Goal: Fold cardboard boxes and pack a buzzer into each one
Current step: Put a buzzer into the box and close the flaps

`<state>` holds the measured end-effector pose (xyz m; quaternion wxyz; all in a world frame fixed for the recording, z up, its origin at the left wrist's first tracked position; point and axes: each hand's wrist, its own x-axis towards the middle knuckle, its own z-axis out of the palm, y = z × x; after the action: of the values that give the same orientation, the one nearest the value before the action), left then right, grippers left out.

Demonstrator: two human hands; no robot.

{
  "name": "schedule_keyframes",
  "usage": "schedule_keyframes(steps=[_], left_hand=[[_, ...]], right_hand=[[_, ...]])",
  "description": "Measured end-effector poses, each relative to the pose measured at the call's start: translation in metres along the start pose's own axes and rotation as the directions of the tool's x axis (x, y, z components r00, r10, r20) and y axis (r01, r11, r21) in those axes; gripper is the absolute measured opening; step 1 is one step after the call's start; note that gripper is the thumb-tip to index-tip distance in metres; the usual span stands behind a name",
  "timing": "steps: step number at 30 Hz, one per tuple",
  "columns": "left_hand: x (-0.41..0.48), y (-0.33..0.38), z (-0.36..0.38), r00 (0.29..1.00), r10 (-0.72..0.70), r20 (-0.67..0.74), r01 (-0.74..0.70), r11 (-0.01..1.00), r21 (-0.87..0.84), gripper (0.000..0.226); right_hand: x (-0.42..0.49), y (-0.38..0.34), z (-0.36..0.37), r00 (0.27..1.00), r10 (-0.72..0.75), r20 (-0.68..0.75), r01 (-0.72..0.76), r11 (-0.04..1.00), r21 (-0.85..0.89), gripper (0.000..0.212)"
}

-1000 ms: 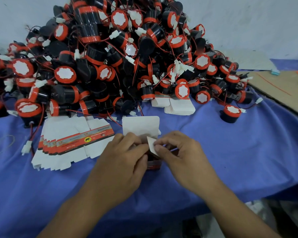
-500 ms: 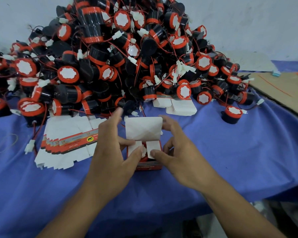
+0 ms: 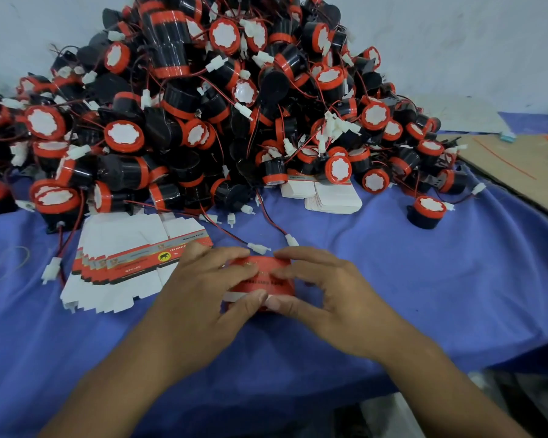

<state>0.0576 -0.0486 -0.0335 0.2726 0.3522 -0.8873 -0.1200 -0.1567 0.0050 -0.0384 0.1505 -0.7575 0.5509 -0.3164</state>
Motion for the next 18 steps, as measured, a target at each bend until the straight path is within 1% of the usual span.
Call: schedule_keyframes(steps=[2,5,9,12,16,18], left_hand=[[-0.001,-0.003,-0.001,0.998,-0.024,0.065,0.026,0.999,-0.042,0.056],[-0.002,-0.013,-0.002,0.992,-0.023,0.124,0.037,0.994,-0.107,0.057],[-0.001,-0.013,-0.004,0.992,0.010,0.126,0.000,0.996,-0.084,0.052],[0.000,-0.012,-0.003,0.993,0.006,0.117,0.002,0.997,-0.071,0.044],[0.001,-0.012,-0.004,0.996,-0.010,0.090,0.017,0.996,-0.087,0.040],[0.001,-0.009,-0.006,0.997,0.009,0.077,-0.002,0.995,-0.098,0.042]], right_hand=[[0.000,0.001,0.002,1.000,0.005,-0.008,-0.005,1.000,-0.013,0.038],[0.001,0.000,0.002,1.000,-0.025,0.001,0.025,0.999,0.045,0.039],[0.003,0.000,0.001,0.998,-0.062,0.025,0.061,0.998,0.013,0.036],[0.003,0.001,0.001,0.998,-0.068,0.018,0.068,0.998,-0.012,0.034],[0.004,0.000,0.003,0.996,-0.084,-0.034,0.085,0.996,0.009,0.029],[0.004,-0.002,0.003,0.995,-0.090,-0.053,0.092,0.995,0.032,0.029]])
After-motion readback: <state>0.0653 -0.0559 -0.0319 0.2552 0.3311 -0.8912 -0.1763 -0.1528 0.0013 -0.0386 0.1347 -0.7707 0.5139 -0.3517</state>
